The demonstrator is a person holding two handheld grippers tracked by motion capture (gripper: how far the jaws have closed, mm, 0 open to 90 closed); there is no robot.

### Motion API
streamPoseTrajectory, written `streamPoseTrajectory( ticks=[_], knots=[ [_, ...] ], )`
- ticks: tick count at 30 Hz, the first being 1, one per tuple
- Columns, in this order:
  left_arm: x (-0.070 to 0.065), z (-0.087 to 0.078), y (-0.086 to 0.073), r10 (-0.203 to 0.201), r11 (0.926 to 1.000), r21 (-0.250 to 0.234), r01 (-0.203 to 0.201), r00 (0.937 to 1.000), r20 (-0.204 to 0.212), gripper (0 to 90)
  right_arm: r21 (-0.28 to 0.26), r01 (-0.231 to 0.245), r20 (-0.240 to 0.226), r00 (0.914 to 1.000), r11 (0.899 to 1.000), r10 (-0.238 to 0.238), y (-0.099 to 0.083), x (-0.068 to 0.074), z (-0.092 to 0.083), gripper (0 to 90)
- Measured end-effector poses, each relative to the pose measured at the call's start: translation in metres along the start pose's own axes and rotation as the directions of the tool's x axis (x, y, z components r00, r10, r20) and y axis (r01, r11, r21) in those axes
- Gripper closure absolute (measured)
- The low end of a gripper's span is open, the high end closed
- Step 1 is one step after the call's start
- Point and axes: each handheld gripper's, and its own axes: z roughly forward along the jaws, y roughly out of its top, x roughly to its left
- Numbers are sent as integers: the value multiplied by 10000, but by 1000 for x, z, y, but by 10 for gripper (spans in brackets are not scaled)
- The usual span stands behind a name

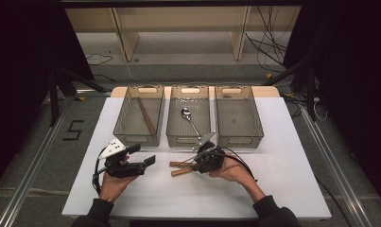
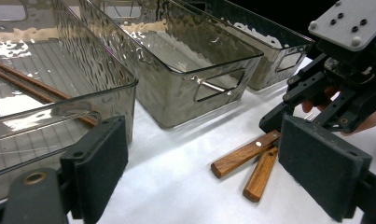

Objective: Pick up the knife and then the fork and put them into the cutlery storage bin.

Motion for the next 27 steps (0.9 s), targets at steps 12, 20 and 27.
streamPoseTrajectory(
  ticks=[12, 20, 27],
  knots=[
    [0, 0, 0, 19, 10000, 26, -19, 10000, -14, 158, -91, 233, -326, 9992, 9997, -235, -1, -2, -2, 764],
    [1, -1, 0, 19, 10000, 38, -19, 10000, -23, 158, -98, 323, -265, 9991, 9994, -326, -1, -1, -2, 773],
    [0, -1, 0, 16, 10000, 32, -16, 10000, -24, 158, -330, 209, -371, 9991, 9992, -221, 0, -1, -7, 774]
  ],
)
